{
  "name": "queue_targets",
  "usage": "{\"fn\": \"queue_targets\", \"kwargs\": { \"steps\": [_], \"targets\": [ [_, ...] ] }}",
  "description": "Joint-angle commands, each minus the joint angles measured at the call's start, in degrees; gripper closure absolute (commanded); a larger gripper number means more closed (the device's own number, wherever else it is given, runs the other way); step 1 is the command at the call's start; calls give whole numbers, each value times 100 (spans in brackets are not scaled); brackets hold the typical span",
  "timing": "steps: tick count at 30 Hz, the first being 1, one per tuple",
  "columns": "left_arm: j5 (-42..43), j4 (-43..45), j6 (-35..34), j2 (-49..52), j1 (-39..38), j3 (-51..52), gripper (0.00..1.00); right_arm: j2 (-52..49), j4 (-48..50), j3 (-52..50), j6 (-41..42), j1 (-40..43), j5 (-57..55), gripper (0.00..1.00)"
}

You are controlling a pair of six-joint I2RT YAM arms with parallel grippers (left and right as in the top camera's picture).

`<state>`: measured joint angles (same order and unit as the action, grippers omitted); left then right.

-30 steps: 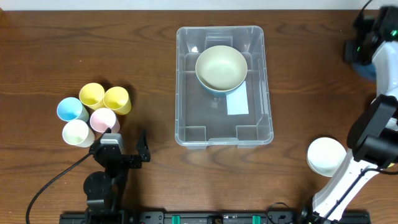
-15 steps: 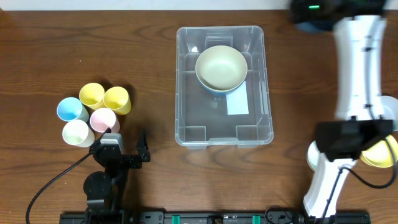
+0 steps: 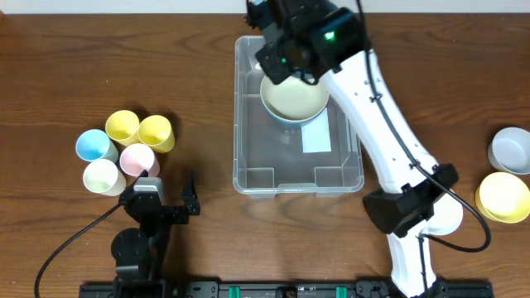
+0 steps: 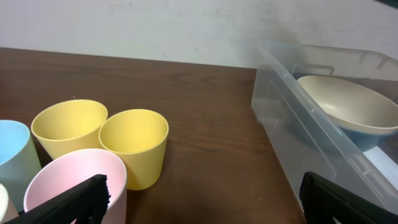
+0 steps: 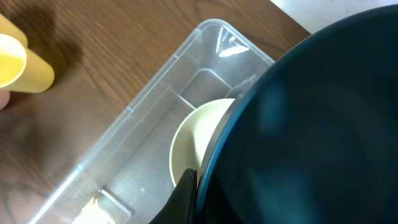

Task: Pack container
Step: 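Carry the second teal bowl into the bin onto the stack and release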

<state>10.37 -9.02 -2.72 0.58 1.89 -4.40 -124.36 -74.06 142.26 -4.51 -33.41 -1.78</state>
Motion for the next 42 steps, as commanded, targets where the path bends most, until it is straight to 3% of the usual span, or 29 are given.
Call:
{"fn": "queue_targets", "kwargs": {
  "steps": [1, 13, 29, 33, 38, 42],
  "targets": [
    [55, -66, 79, -35, 39, 142, 2, 142, 63, -387, 398, -76, -481, 99],
    [55, -66, 79, -35, 39, 140, 2, 142, 1167, -2133, 621, -68, -345, 99],
    [55, -66, 79, -35, 39, 142, 2, 142, 1781, -2675, 748, -74, -74, 93],
    [55, -66, 79, -35, 39, 142, 2, 142, 1821, -2702, 748, -72, -76, 83],
    [55, -66, 79, -35, 39, 142, 2, 144, 1915, -2699, 743, -63, -177, 39],
    [55, -66, 79, -35, 39, 142, 2, 192, 1853, -2494, 752, -63, -717, 12]
  ]
}}
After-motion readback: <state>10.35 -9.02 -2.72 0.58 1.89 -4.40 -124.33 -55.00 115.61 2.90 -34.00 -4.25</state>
